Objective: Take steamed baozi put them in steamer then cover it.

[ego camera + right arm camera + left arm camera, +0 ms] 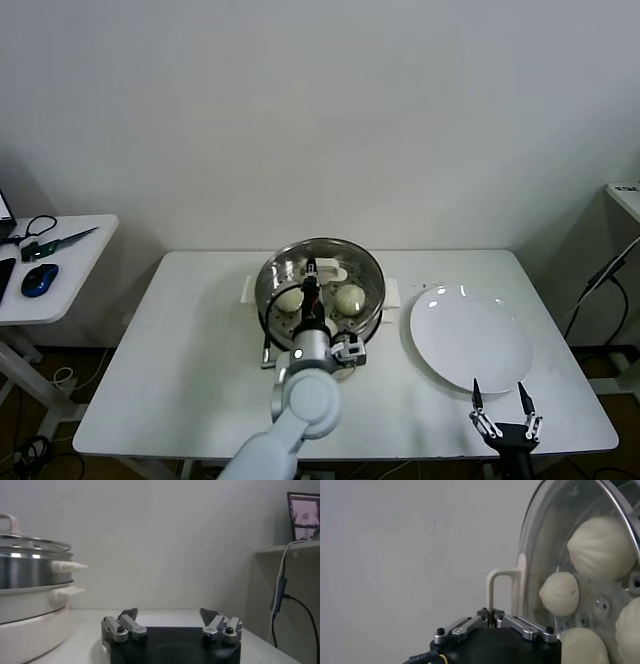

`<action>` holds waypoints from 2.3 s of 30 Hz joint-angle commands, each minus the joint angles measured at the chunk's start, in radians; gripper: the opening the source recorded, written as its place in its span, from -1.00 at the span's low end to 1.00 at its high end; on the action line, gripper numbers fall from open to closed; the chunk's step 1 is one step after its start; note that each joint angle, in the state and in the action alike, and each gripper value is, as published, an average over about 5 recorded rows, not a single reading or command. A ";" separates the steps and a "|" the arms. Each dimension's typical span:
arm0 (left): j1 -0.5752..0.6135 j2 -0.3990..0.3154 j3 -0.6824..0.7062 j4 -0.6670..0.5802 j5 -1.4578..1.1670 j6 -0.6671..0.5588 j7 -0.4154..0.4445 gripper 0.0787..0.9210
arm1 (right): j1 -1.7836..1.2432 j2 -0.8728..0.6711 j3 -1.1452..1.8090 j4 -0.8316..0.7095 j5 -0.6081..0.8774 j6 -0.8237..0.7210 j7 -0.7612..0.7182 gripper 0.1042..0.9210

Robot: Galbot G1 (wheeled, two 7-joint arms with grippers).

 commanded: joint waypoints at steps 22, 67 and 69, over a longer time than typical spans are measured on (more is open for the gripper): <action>0.008 -0.007 -0.010 0.052 -0.005 -0.012 -0.044 -0.85 | 0.007 0.012 -0.001 -0.011 -0.017 0.016 0.003 0.76; 0.528 0.261 -0.804 -0.340 -1.657 -0.705 -0.409 0.77 | 0.066 -0.105 -0.104 0.017 0.052 -0.078 0.025 0.76; 0.591 0.268 -0.849 -0.314 -1.720 -0.757 -0.405 0.77 | 0.066 -0.108 -0.112 0.015 0.059 -0.082 0.021 0.76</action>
